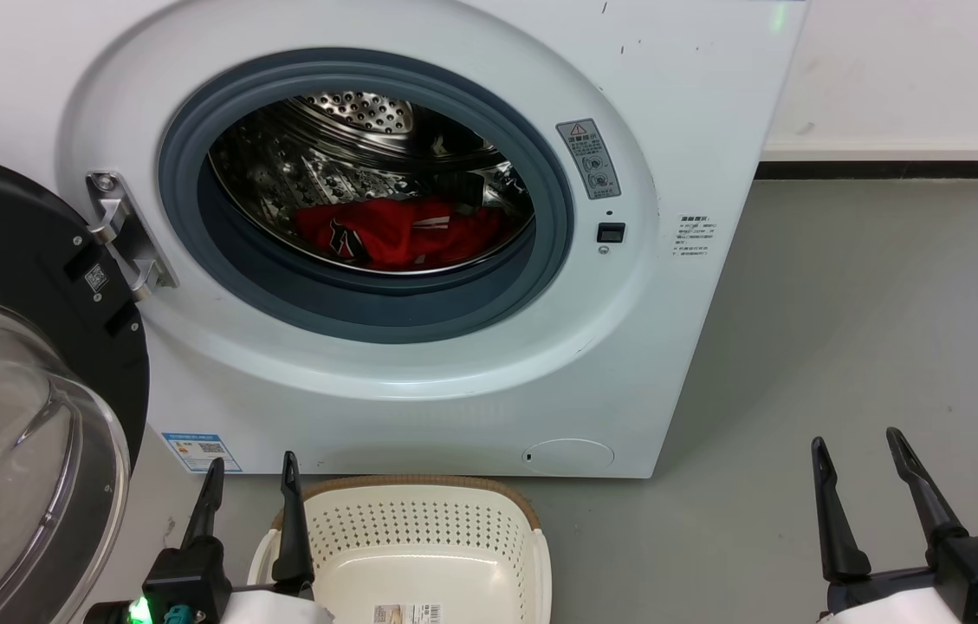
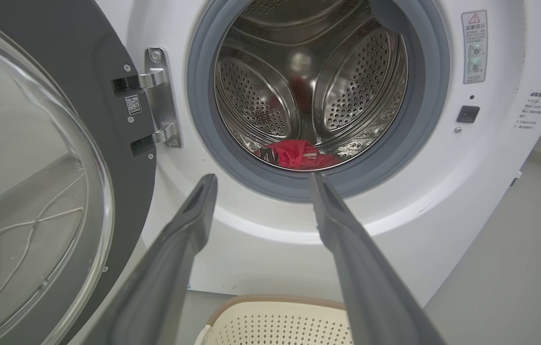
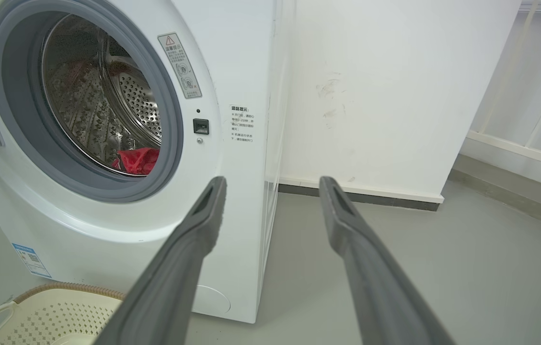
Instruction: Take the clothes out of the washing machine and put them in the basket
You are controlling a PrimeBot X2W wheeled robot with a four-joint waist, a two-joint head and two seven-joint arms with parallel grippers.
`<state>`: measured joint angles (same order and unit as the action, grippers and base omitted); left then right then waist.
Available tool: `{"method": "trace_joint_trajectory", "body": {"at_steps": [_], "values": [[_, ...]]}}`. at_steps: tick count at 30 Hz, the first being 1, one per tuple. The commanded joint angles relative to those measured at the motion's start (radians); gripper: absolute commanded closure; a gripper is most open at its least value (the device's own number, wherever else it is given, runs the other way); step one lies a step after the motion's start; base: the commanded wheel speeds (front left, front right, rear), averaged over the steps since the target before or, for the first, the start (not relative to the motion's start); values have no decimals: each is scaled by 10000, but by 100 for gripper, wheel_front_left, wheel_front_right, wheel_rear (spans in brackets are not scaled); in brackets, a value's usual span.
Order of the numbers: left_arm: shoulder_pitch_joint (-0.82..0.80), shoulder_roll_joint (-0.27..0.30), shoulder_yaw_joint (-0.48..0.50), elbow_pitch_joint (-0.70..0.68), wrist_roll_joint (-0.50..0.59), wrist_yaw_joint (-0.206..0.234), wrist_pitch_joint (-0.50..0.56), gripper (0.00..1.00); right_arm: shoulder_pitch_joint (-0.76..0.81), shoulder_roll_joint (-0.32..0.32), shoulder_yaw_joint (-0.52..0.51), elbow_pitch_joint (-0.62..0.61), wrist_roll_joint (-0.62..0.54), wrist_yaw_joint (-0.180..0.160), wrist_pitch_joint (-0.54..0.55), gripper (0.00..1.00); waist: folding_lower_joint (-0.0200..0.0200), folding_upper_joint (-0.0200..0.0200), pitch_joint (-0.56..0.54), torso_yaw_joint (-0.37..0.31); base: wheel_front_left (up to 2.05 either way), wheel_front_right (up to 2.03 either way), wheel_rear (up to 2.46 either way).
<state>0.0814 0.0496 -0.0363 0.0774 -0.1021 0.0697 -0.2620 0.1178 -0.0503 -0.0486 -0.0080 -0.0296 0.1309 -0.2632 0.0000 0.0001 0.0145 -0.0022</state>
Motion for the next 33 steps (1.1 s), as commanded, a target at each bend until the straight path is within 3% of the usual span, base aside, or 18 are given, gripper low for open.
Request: {"method": "trace_joint_trajectory", "body": {"at_steps": [1, 9, 14, 21, 33], "values": [[68, 12, -19, 35, -25, 16, -45, 0, 61, 2, 16, 3, 69, -3, -25, 0, 0, -1, 3, 1, 0, 0, 0], [-460, 11, -41, 398, -260, 13, -38, 0, -57, 2, 29, -6, 103, -3, -25, 0, 0, -1, 98, 19, 0, 0, 0], [-1576, 11, -20, 1134, -15, -363, -37, 0, -287, 2, 92, -88, 109, -5, -23, 0, 0, -1, 442, -51, 0, 0, 0], [-4179, 196, 181, 2707, 216, -851, -37, 0, -800, 4, 154, -251, 95, -5, -23, 0, 0, -1, 1379, -391, 0, 0, 0], [-9434, 1221, 263, 6393, 431, -1424, -36, 0, -2251, 12, 148, -604, 274, -5, -23, 0, 0, -1, 3798, -1332, 0, 0, 0]]}}
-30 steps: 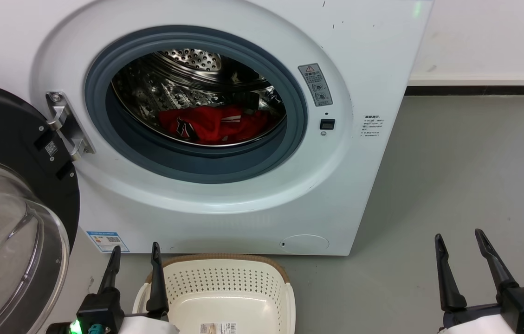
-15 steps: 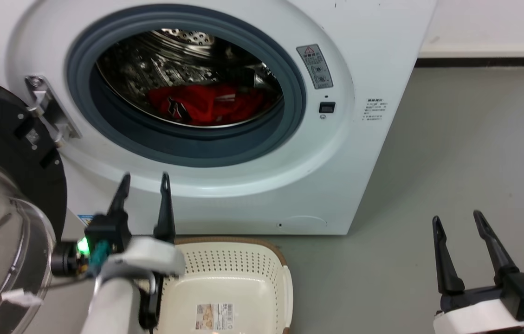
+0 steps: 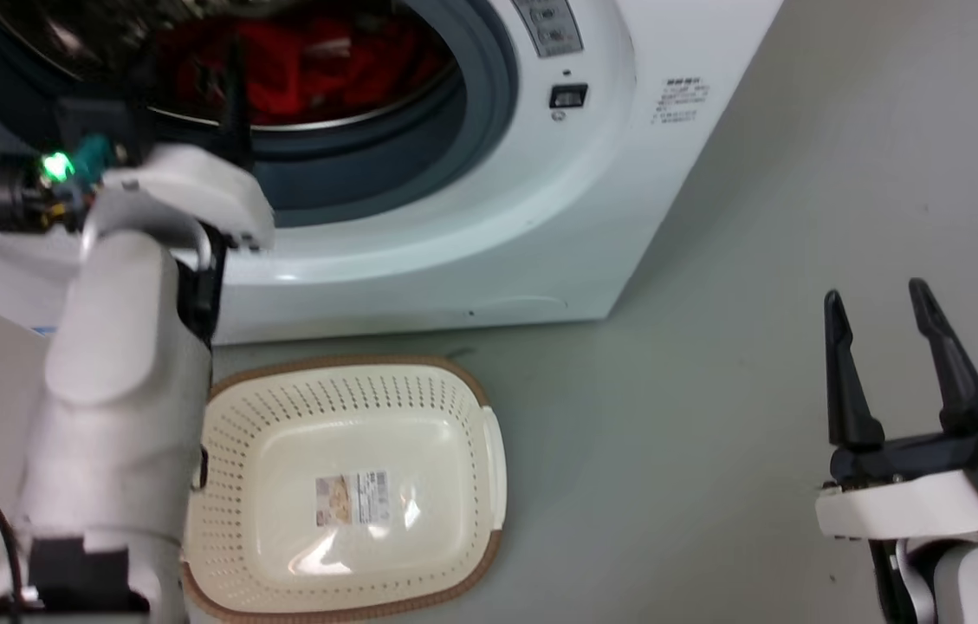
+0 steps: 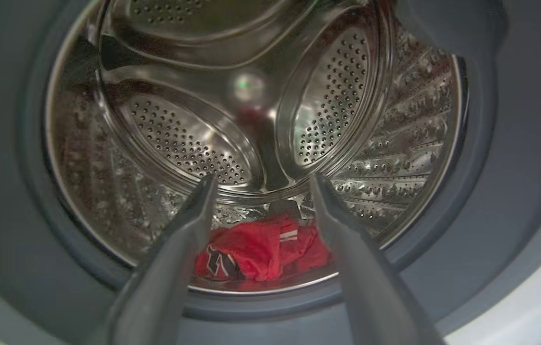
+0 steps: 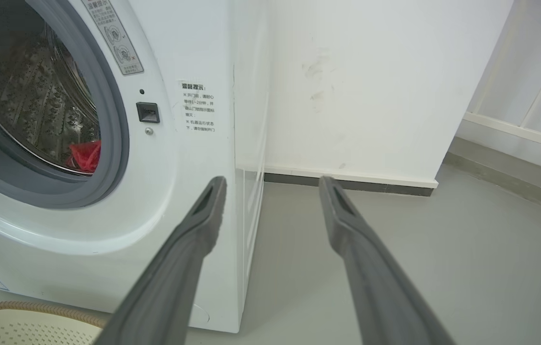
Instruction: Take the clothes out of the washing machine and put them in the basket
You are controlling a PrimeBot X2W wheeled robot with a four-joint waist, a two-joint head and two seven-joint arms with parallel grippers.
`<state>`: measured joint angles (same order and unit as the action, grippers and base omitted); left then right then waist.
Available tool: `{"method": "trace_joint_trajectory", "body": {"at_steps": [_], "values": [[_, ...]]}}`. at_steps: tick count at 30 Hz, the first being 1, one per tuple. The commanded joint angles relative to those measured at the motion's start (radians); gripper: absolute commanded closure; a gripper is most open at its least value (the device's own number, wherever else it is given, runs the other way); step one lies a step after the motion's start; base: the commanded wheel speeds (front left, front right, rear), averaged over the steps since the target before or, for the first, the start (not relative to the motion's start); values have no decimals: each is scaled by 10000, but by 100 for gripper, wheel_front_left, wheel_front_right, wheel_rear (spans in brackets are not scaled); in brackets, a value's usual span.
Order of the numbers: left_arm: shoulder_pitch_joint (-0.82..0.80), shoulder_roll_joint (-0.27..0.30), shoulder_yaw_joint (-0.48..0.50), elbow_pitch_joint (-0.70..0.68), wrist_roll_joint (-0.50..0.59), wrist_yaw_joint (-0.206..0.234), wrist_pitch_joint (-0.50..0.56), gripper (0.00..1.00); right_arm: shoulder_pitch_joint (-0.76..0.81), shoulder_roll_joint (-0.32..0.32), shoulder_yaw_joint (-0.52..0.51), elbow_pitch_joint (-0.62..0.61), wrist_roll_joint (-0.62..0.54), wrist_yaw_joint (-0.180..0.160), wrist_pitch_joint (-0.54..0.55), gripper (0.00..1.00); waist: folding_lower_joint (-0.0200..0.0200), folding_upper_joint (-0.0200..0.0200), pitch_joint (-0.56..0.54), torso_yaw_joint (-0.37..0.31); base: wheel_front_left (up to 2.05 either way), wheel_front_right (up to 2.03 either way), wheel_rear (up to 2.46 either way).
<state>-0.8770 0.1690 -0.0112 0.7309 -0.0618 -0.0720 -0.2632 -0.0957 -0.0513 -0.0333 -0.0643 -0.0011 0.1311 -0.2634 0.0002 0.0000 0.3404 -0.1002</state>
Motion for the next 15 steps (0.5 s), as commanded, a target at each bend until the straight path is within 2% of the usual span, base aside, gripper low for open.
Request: {"method": "trace_joint_trajectory", "body": {"at_steps": [1, 7, 15], "values": [[-293, 114, 8, 193, 31, -32, -24, 0, -212, 20, 9, -70, 24, -7, -21, 0, -2, 0, 734, -431, 0, 0, 0], [-2584, 645, -105, 2208, 57, -162, 507, 0, -771, 21, 126, -193, 378, -7, -21, 0, -2, 0, 1794, -924, 0, 0, 0], [-5025, 1550, -408, 4132, 259, -272, 1637, 0, -1406, 20, 334, -343, 869, -7, -21, 0, -2, 0, 3112, -1572, 0, 0, 0]]}}
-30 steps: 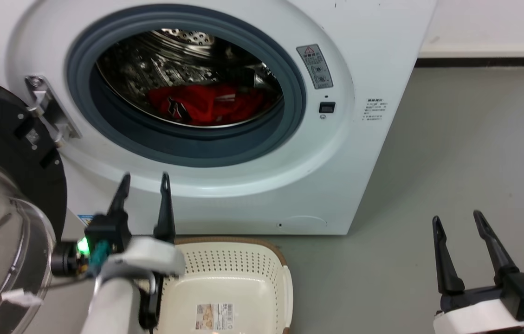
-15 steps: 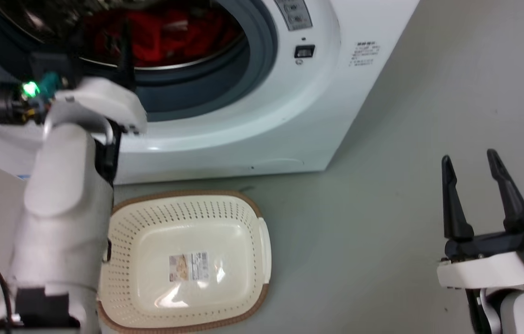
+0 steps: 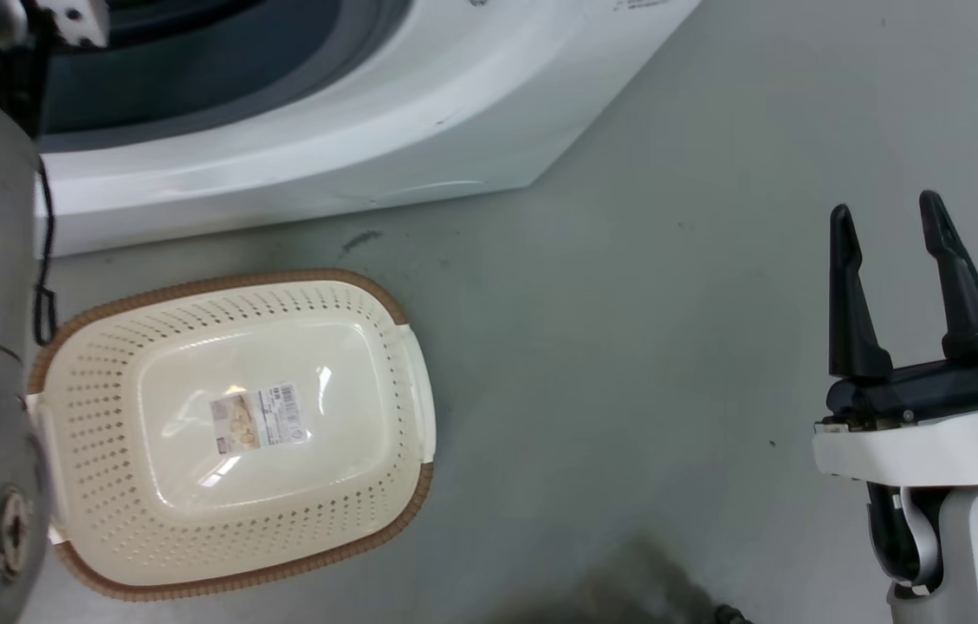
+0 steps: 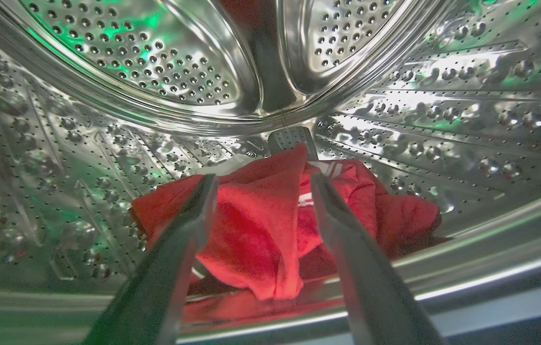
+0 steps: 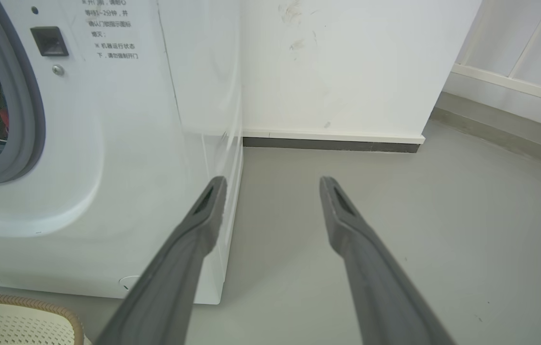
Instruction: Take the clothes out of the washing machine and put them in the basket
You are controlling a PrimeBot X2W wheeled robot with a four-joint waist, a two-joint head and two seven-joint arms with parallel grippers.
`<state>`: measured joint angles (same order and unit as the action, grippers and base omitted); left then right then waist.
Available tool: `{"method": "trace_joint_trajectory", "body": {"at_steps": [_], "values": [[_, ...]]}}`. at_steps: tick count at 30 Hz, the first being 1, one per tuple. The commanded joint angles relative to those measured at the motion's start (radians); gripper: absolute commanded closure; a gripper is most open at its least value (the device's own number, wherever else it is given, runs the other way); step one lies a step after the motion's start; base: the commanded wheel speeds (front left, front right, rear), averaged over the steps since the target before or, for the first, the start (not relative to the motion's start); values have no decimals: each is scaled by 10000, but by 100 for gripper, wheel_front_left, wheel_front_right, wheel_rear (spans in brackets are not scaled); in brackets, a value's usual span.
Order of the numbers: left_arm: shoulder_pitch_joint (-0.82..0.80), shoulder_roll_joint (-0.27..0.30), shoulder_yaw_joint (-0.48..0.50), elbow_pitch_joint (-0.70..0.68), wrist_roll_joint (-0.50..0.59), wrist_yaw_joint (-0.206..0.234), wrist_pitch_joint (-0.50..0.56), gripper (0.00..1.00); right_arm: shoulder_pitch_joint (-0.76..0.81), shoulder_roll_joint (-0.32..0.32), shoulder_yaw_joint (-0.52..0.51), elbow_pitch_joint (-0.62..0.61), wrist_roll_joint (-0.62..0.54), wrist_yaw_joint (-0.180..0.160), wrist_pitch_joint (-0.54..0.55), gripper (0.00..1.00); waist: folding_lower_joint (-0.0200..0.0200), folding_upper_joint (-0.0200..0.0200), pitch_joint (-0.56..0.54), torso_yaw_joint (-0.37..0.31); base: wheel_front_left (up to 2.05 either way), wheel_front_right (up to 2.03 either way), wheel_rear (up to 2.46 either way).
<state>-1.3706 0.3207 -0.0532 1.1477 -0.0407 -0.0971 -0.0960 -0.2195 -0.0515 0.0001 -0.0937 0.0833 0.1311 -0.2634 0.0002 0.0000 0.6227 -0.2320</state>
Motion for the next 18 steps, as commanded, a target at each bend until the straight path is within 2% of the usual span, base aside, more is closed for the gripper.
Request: {"method": "trace_joint_trajectory", "body": {"at_steps": [1, 5, 11, 18], "values": [[-264, 115, -63, 97, 93, -37, 109, 0, -212, 22, 7, -73, 75, -7, -21, 0, -2, 0, 412, -309, 0, 0, 0], [-1087, 390, -360, 376, 283, -108, 545, 0, -430, 22, -88, -174, 278, -7, -21, 0, -2, 0, 965, -430, 0, 0, 0], [-2198, 845, -672, 855, 344, -241, 1878, 0, -616, 23, -71, -243, 511, -7, -21, 0, -2, 0, 1564, -616, 0, 0, 0], [-2787, 1175, -866, 1138, 285, -273, 3122, 0, -714, 22, -11, -272, 724, -7, -21, 0, -2, 0, 1975, -757, 0, 0, 0]]}}
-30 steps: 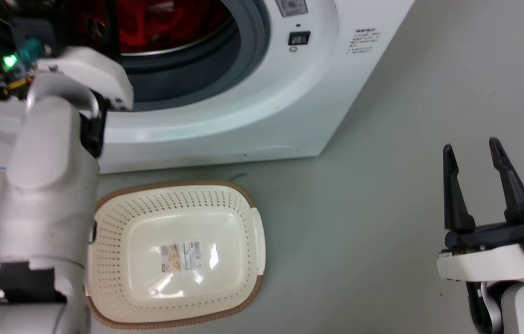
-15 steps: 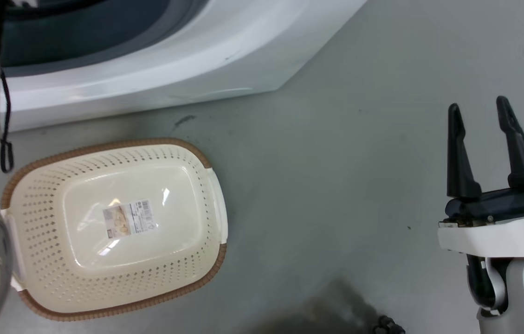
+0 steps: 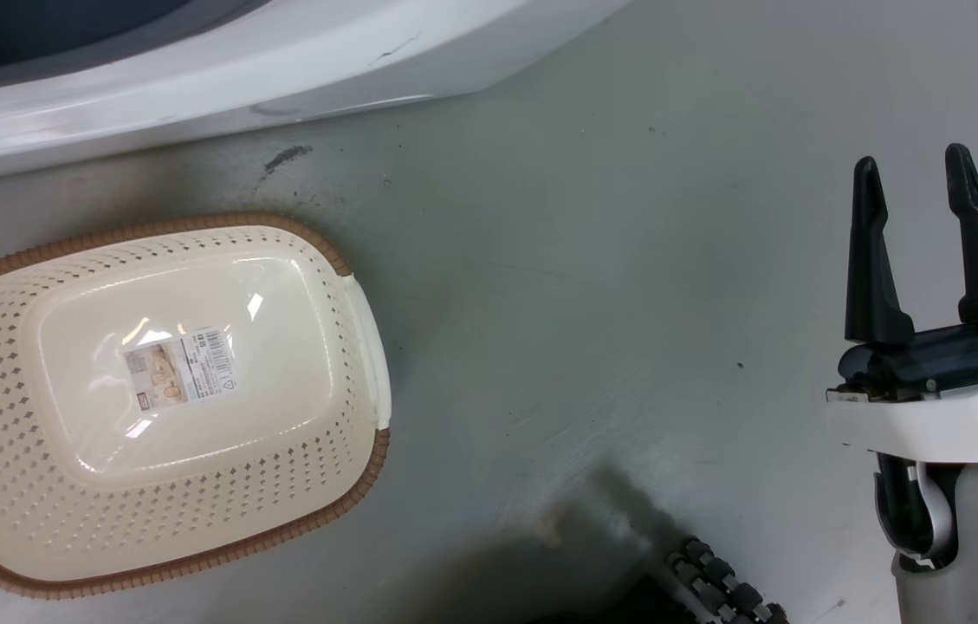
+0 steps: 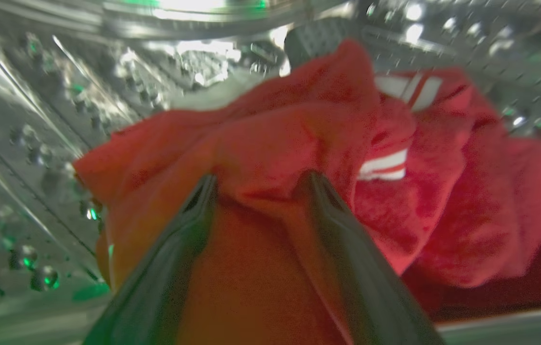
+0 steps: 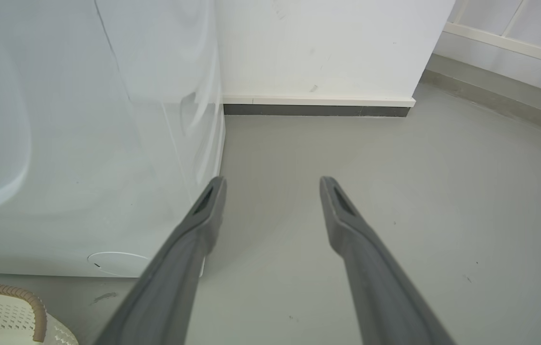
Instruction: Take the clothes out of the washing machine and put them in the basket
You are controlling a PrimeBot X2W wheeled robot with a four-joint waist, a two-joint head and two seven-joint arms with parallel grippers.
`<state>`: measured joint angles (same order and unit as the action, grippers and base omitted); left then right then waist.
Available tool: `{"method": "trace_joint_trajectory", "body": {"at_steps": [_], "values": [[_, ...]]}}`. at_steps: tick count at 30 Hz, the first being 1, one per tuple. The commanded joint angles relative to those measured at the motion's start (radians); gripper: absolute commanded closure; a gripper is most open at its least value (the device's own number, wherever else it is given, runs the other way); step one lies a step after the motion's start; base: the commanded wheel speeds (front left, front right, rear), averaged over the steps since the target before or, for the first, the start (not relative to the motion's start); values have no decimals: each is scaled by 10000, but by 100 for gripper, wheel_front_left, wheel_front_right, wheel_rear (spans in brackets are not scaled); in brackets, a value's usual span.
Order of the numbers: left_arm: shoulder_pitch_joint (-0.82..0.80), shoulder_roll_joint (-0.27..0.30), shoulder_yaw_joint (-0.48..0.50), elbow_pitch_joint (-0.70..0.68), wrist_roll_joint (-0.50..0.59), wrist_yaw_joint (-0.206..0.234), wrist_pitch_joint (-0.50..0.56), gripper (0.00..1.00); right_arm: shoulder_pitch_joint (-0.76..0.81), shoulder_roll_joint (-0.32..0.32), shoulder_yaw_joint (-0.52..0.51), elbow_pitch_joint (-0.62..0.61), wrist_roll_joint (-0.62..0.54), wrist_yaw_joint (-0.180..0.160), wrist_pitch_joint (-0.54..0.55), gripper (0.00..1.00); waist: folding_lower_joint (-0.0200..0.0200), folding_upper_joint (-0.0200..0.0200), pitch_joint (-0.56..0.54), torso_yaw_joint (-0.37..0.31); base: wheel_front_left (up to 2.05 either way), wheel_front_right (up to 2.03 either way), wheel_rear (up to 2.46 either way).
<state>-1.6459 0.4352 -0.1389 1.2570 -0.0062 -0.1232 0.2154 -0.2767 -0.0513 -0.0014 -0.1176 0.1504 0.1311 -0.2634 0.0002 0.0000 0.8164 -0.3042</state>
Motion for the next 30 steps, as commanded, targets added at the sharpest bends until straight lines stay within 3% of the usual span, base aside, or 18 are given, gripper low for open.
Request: {"method": "trace_joint_trajectory", "body": {"at_steps": [1, 8, 9, 10, 20, 30], "values": [[-61, 66, -23, 88, -76, -11, 166, 0, -151, 18, 21, -40, 85, -7, -21, 0, -2, 0, 80, -55, 0, 0, 0], [-110, 105, -277, 182, -32, -25, 466, 0, -275, 18, 8, -44, 196, -7, -21, 0, -2, 0, 262, -81, 0, 0, 0], [-124, 128, -355, 148, 26, -21, 373, 27, -302, 18, 5, -34, 211, -7, -21, 0, -2, 0, 270, -80, 0, 0, 0], [-147, 154, -385, 125, 22, -24, 295, 100, -320, 18, 7, -20, 217, -7, -21, 0, -2, 0, 271, -81, 0, 0, 0], [-126, 121, -603, 60, -111, -39, -481, 100, -317, 18, 35, 19, 213, -7, -21, 0, -2, 0, 56, -48, 0, 0, 0], [759, -456, -747, 103, -552, -59, -1971, 100, -103, 18, 39, 130, -116, -7, -21, 0, -2, 0, -908, 297, 0, 0, 0]]}}
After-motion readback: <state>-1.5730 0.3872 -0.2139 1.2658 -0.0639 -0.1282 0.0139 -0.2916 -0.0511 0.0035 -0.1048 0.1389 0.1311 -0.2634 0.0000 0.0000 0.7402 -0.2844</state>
